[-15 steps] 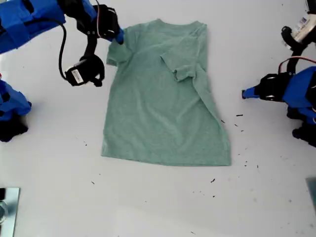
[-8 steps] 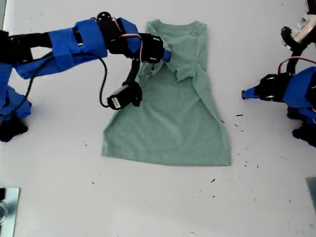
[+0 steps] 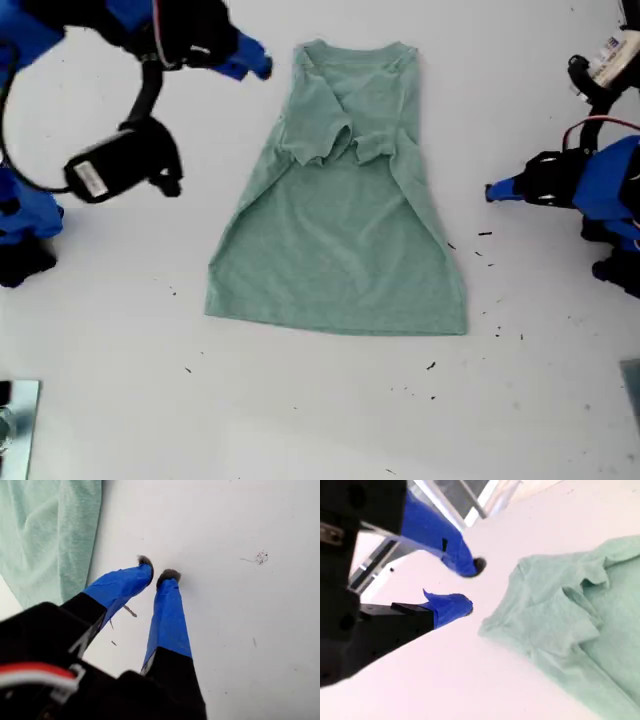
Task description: Fold t shirt
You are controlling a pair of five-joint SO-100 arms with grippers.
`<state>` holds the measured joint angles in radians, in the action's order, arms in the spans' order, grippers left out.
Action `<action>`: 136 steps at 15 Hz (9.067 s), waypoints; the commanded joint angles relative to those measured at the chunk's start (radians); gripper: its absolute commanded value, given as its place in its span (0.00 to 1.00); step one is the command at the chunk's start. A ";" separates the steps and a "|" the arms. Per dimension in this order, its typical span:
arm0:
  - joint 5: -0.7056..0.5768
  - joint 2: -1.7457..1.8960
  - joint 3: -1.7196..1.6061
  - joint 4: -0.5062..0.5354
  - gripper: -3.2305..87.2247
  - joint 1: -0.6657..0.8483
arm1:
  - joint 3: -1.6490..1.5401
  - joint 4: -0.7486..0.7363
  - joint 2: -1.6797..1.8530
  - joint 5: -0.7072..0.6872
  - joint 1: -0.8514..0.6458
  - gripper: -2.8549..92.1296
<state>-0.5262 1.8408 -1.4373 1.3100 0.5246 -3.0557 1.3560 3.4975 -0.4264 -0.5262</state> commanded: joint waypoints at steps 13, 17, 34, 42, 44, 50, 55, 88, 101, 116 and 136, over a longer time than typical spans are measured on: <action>0.376 1.284 -1.741 -0.517 0.03 -0.212 | 1.255 0.285 -1.085 0.028 0.325 0.06; 0.367 1.315 -1.752 -0.512 0.03 -0.206 | 1.654 0.364 -1.555 0.103 0.535 0.05; 0.351 1.328 -1.756 -0.511 0.03 -0.209 | 0.637 -0.465 -1.468 0.115 0.537 0.17; 0.350 1.335 -1.756 -0.508 0.03 -0.215 | 1.643 0.396 -1.721 0.066 0.495 0.05; 0.348 1.336 -1.756 -0.508 0.03 -0.216 | 1.772 0.382 -1.786 0.064 0.472 0.05; 0.350 1.338 -1.758 -0.506 0.03 -0.218 | 1.635 0.002 -1.842 0.167 0.479 0.22; 0.347 1.348 -1.758 -0.503 0.03 -0.210 | 1.442 -0.258 -1.862 0.270 0.531 0.39; 0.411 -0.178 0.084 0.216 0.39 -0.552 | 0.172 0.018 -0.233 0.051 0.245 0.05; 0.382 -0.330 -0.341 -0.296 0.03 -0.396 | 0.130 0.058 -0.078 0.067 0.296 0.05; 0.258 -0.678 0.538 -0.322 0.26 -0.405 | 0.120 0.069 -0.061 0.097 0.330 0.05; 0.538 0.839 -1.417 -0.543 0.03 -0.365 | 0.114 0.091 -0.009 0.106 0.342 0.05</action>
<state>-0.0675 2.5311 -2.6139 0.8606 0.1856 -2.9468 1.4404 3.4867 -0.3267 -0.1856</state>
